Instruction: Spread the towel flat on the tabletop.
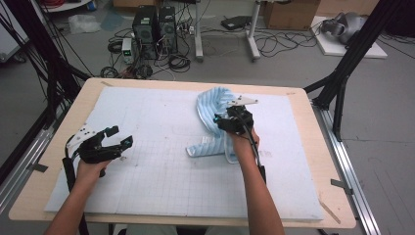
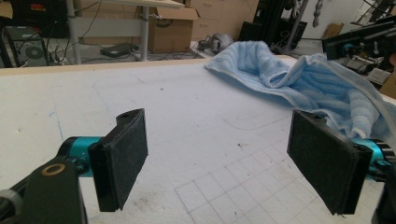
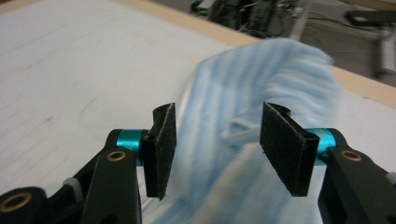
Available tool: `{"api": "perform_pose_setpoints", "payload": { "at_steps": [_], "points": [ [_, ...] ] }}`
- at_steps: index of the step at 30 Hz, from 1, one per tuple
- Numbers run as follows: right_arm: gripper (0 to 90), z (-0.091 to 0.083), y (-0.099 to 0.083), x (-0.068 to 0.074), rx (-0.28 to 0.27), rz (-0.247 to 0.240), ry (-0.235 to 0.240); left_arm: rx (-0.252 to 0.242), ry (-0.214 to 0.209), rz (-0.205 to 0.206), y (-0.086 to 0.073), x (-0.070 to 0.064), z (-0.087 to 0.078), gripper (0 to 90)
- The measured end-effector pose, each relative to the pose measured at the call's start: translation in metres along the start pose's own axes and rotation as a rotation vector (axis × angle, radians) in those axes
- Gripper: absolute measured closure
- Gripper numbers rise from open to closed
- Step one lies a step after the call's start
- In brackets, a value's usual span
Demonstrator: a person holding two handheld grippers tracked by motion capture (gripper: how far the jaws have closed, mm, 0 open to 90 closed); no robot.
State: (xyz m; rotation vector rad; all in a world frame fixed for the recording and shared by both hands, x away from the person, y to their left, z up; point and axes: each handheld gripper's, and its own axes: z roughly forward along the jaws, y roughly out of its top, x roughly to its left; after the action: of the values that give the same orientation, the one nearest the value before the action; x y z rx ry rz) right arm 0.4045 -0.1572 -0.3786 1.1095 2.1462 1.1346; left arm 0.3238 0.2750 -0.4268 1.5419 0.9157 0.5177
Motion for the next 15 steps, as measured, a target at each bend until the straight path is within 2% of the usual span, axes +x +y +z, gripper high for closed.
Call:
{"api": "perform_pose_setpoints", "payload": {
  "at_steps": [2, 4, 6, 8, 9, 10, 11, 12, 14, 15],
  "points": [
    [46.4, 0.006, -0.007, 0.007, 0.056, -0.025, 0.066, 0.0, -0.002, 0.0, 0.0, -0.001, 0.001, 20.5],
    [46.4, 0.016, -0.015, 0.015, 0.137, -0.068, 0.074, 0.005, -0.004, 0.004, 0.0, -0.002, 0.001, 20.5],
    [45.8, 0.028, -0.022, 0.019, 0.212, -0.086, 0.075, 0.006, -0.005, 0.004, -0.001, -0.002, 0.001, 20.5],
    [44.6, 0.039, -0.03, 0.022, 0.285, -0.102, 0.049, 0.006, -0.002, 0.004, -0.001, -0.002, 0.001, 20.5],
    [44.7, 0.045, -0.033, 0.022, 0.31, -0.094, 0.037, 0.006, -0.002, 0.002, -0.001, -0.001, 0.001, 20.5],
    [46.2, 0.047, -0.036, 0.021, 0.308, -0.062, 0.041, 0.002, -0.001, -0.005, -0.001, -0.001, 0.001, 20.5],
    [50.9, 0.047, -0.037, 0.019, 0.287, -0.024, 0.056, 0.001, 0.001, -0.005, -0.001, -0.001, 0.001, 20.5],
    [58.3, 0.047, -0.039, 0.018, 0.276, -0.008, 0.057, 0.002, 0.003, -0.004, -0.001, 0.0, 0.001, 20.5],
    [77.4, 0.044, -0.039, 0.019, 0.265, -0.003, 0.072, 0.001, 0.004, -0.009, -0.001, 0.0, 0.001, 20.5],
    [77.4, 0.044, -0.039, 0.019, 0.265, -0.003, 0.072, 0.001, 0.004, -0.009, -0.001, 0.0, 0.001, 20.5]
  ]
}}
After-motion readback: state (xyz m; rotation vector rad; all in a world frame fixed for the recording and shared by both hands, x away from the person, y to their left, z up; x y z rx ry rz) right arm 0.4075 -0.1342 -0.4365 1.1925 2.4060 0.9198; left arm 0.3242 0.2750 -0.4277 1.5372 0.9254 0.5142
